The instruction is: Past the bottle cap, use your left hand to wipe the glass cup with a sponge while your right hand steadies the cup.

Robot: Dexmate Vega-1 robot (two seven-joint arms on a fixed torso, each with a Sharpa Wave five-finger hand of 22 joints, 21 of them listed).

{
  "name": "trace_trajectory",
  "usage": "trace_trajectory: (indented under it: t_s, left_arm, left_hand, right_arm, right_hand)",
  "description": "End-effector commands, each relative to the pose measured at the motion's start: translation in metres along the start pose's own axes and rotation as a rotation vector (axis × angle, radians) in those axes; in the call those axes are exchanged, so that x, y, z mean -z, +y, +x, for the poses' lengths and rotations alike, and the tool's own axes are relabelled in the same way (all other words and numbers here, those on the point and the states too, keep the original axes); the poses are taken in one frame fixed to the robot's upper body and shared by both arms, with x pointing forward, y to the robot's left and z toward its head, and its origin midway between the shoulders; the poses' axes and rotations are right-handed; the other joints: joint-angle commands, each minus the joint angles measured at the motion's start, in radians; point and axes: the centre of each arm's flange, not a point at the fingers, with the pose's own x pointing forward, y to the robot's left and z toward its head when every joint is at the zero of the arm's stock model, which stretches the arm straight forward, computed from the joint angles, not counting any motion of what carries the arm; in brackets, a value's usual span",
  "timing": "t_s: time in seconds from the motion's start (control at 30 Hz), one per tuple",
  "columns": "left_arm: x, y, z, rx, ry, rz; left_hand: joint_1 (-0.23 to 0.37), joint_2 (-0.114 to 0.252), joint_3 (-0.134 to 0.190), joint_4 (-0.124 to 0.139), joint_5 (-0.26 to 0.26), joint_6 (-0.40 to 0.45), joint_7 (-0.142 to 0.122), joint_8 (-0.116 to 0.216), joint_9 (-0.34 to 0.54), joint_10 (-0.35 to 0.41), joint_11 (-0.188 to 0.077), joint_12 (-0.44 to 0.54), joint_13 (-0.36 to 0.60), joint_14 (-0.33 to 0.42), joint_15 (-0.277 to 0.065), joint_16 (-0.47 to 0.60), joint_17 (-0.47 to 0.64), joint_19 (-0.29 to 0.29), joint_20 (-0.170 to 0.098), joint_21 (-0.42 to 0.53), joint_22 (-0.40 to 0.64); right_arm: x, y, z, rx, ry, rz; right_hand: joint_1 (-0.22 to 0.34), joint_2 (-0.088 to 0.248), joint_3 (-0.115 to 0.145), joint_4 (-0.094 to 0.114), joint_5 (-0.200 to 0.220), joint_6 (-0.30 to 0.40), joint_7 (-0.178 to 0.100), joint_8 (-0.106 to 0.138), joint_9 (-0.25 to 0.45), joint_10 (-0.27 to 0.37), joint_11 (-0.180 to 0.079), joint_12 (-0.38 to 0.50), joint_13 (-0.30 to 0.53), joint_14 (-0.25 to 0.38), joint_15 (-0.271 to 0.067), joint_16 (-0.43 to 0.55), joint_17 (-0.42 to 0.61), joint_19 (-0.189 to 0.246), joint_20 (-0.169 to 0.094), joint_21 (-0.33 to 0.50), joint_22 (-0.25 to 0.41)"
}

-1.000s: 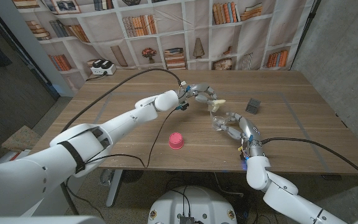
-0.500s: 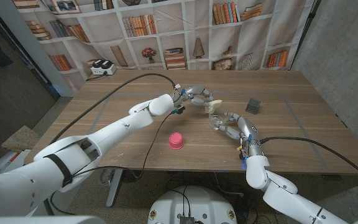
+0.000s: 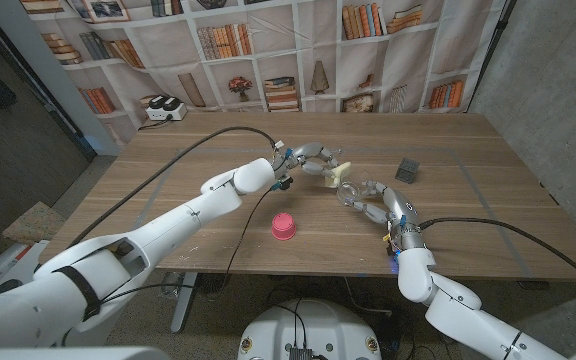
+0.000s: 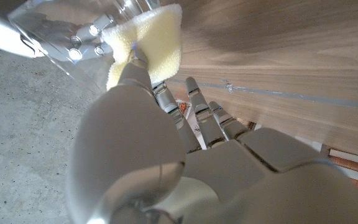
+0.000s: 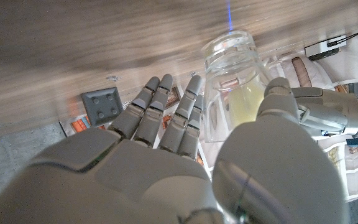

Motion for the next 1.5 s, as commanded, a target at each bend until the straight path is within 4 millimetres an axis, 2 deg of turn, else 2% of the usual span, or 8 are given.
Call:
trace_trajectory:
  t_s: [0.03,0.27,0.57,0.93,1.23,1.37,1.5]
  left_arm:
    - [0.015,0.006,0.012,-0.018,0.045,-0.010]
    - [0.022,0.015,0.041,-0.010,0.059,0.030]
    - [0.014,0.014,0.069,0.035,0.031,0.074]
    - [0.008,0.009,0.072,0.043,0.007,0.066]
    - [-0.005,0.006,0.071,0.050,-0.054,0.071]
    - [-0.004,0.006,0.066,0.046,-0.052,0.065]
    - [0.005,0.003,0.060,0.044,-0.024,0.033]
  left_hand:
    - [0.001,-0.003,0.014,0.005,0.006,0.063,0.054,0.008,0.003,0.007,-0.004,0.004,0.003,-0.005,-0.132,-0.002,0.001,-0.001,-0.014,-0.001,0.003]
    - [0.001,-0.004,0.015,0.006,0.006,0.061,0.054,0.007,0.003,0.005,-0.004,0.003,0.002,-0.005,-0.132,-0.002,0.001,-0.001,-0.014,-0.001,0.003]
    - [0.001,-0.004,0.017,0.007,0.006,0.061,0.055,0.007,0.003,0.004,-0.004,0.003,0.003,-0.006,-0.132,-0.003,0.001,-0.002,-0.013,-0.001,0.003]
    - [0.000,-0.004,0.019,0.008,0.006,0.059,0.055,0.007,0.003,0.002,-0.004,0.003,0.003,-0.006,-0.132,-0.002,0.001,-0.003,-0.013,-0.001,0.003]
    - [-0.001,-0.004,0.022,0.009,0.005,0.058,0.052,0.006,0.003,-0.002,-0.004,0.003,0.005,-0.006,-0.132,-0.002,0.002,-0.003,-0.011,0.000,0.003]
    - [-0.001,-0.004,0.022,0.010,0.005,0.056,0.051,0.006,0.003,-0.003,-0.004,0.003,0.005,-0.007,-0.132,-0.002,0.002,-0.003,-0.010,0.000,0.003]
    - [-0.001,-0.004,0.023,0.010,0.005,0.059,0.053,0.007,0.003,-0.002,-0.005,0.003,0.006,-0.007,-0.132,-0.002,0.002,-0.002,-0.011,0.000,0.003]
  right_arm:
    - [-0.002,-0.003,-0.001,0.013,-0.001,-0.002]
    - [-0.001,-0.003,-0.003,0.013,0.005,-0.003]
    - [0.000,-0.003,-0.006,0.023,0.021,0.001]
    - [0.000,-0.003,-0.004,0.026,0.021,0.001]
    - [-0.001,-0.002,-0.002,0.022,0.023,-0.001]
    - [-0.002,0.000,-0.002,0.017,0.025,-0.003]
    - [-0.003,0.000,-0.001,0.010,0.020,-0.007]
  right_hand:
    - [0.022,0.035,0.029,0.032,-0.001,0.092,-0.086,0.003,0.000,0.004,-0.007,-0.001,0.002,0.010,-0.034,-0.006,0.001,0.009,-0.005,0.003,0.002]
    - [0.022,0.035,0.029,0.032,-0.003,0.094,-0.086,0.002,0.000,0.005,-0.006,-0.001,0.002,0.013,-0.034,-0.006,0.001,0.009,-0.005,0.002,0.002]
    - [0.022,0.036,0.030,0.032,-0.006,0.096,-0.087,-0.001,0.000,0.006,-0.006,-0.003,0.002,0.013,-0.033,-0.007,0.001,0.010,-0.005,0.003,0.002]
    - [0.022,0.036,0.031,0.031,-0.009,0.098,-0.085,-0.004,0.001,0.009,-0.006,-0.003,0.002,0.014,-0.032,-0.008,0.001,0.010,-0.005,0.002,0.002]
    - [0.021,0.036,0.032,0.031,-0.012,0.099,-0.085,-0.006,0.001,0.010,-0.006,-0.004,0.002,0.016,-0.033,-0.008,0.001,0.010,-0.005,0.002,0.002]
    - [0.021,0.036,0.032,0.031,-0.013,0.099,-0.085,-0.007,0.001,0.011,-0.005,-0.005,0.002,0.017,-0.034,-0.008,0.001,0.010,-0.005,0.002,0.002]
    - [0.021,0.036,0.032,0.031,-0.014,0.100,-0.084,-0.008,0.001,0.012,-0.005,-0.005,0.002,0.017,-0.033,-0.008,0.001,0.011,-0.006,0.002,0.002]
